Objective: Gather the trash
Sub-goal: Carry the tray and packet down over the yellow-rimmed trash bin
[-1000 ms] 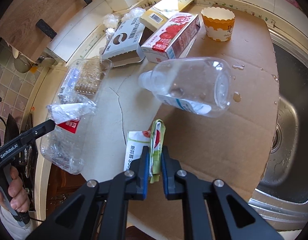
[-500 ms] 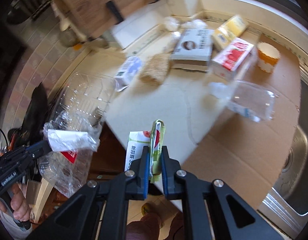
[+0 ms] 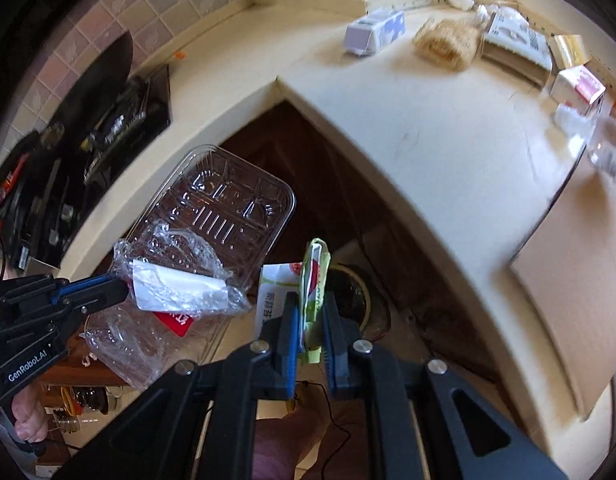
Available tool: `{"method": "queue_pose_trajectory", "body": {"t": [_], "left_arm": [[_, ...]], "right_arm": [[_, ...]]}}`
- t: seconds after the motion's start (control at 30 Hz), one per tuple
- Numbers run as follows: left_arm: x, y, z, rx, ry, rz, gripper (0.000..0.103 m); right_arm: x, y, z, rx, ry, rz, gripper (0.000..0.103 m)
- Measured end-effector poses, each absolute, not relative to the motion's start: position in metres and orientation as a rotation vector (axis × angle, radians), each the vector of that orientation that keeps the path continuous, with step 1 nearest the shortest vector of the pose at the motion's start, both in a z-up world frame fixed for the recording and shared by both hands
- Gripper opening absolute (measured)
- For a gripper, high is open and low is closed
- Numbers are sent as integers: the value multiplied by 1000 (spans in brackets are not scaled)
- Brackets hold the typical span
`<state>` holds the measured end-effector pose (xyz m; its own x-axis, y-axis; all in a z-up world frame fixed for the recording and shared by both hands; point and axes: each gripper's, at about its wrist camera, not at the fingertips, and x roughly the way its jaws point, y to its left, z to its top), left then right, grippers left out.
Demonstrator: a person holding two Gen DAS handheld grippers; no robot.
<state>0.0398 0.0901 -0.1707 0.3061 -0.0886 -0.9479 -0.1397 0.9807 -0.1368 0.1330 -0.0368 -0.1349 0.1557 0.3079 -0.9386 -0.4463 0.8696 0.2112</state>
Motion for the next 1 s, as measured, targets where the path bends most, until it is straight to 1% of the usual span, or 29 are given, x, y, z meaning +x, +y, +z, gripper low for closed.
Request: {"method": "queue_pose_trajectory", "body": {"t": [0.23,0.33,0.5,0.7,0.8,1.0], "left_arm": [[17,106,-222,-226,1300,18,4],[13,111,-254,-226,1334,14,4],[7,116,-317,-223,1413,20,4],[9,116,-379,-238,1462,16,4],[13,116,-404,-244,1471,8,4],[21,113,-438,-270,1476,-10,4]], "right_arm": [[100,-20,-175,-127,1326,471,10],[94,-17,-201,-112,1341,437,10],[89,-16,-254,-117,1380,387,10],[89,-16,-317,-101,1436,357,10],[89,-15,-341,-77,1451,350,10],[87,-18,-374,-52,1450,343,10]]}}
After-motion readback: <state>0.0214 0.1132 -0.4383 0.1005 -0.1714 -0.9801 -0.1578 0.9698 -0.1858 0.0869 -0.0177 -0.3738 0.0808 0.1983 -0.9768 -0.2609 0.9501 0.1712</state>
